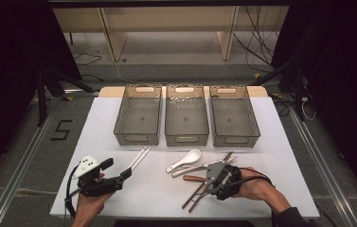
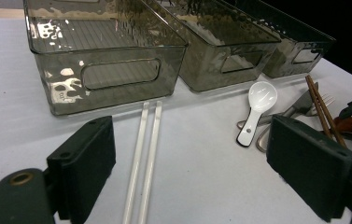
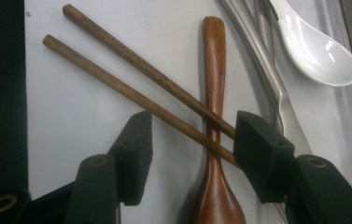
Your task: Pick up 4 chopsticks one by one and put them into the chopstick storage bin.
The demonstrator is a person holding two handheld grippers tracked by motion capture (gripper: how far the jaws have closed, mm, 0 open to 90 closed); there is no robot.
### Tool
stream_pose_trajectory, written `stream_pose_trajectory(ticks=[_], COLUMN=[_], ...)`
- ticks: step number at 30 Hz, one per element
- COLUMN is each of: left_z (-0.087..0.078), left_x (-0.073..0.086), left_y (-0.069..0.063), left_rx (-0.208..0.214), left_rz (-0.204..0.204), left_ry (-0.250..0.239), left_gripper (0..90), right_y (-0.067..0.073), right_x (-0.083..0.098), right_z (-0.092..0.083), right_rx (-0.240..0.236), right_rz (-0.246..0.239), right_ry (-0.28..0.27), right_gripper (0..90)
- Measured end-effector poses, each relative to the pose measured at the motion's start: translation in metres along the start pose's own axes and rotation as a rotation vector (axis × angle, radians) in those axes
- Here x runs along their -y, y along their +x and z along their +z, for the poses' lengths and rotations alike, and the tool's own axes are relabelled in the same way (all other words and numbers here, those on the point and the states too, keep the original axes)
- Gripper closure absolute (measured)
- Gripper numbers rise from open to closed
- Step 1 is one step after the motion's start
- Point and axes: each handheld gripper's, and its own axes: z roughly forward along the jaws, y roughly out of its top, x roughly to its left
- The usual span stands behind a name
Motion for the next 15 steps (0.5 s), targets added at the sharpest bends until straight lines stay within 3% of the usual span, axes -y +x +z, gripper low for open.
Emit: stream_pose_trajectory(ticks=[7, 9, 15], left_z=[0.001, 0.001, 0.001], left_x=[0.0, 0.0, 0.0], left_y=[0.0, 0.0, 0.0], left_rx=[-0.003, -0.004, -0.006], left_rz=[-0.001, -0.001, -0.002], left_ry=[0.004, 0.003, 0.005], left_gripper=[15.4, 15.4, 15.5], right_y=[-0.002, -0.002, -0.002], right_x=[0.0, 0.0, 0.001], right_z=[0.007, 0.008, 0.012], right_rx=[-0.01, -0.011, -0.027], right_rz=[-0.051, -0.04, -0.078], right_ry=[0.037, 0.036, 0.048], right_gripper=[50.3, 50.4, 53.5])
